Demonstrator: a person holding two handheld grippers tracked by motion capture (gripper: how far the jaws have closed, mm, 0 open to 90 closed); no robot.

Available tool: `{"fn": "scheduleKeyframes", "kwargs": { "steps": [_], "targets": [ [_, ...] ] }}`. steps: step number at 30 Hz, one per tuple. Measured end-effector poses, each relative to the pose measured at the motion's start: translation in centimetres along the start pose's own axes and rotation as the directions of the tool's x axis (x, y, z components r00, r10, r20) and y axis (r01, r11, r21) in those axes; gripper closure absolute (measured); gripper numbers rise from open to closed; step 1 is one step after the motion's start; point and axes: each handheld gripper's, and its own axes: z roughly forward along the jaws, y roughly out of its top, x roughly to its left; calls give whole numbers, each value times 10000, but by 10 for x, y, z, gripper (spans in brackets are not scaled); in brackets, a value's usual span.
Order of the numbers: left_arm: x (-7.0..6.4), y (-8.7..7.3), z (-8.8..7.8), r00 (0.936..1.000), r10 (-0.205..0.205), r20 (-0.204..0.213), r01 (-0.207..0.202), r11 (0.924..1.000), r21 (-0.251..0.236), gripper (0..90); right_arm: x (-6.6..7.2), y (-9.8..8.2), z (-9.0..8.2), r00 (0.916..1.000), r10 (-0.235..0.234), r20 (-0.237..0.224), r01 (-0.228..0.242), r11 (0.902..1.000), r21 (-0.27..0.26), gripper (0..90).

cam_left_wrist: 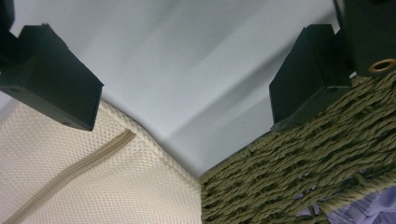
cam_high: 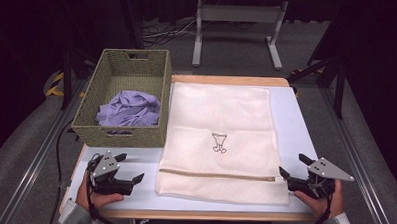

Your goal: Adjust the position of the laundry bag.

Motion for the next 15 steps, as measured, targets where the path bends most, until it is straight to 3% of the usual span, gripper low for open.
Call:
{"fn": "scheduleKeyframes", "kwargs": {
  "steps": [11,15],
  "targets": [
    [-6,3,5,9991,159,400,-166,9997,181,183,2,1,0,9998,-45,-192,46,10000,43,314],
    [-11,5,10,9982,200,564,-220,9991,353,206,5,2,0,9988,-254,-418,260,9996,133,415]
  ]
}}
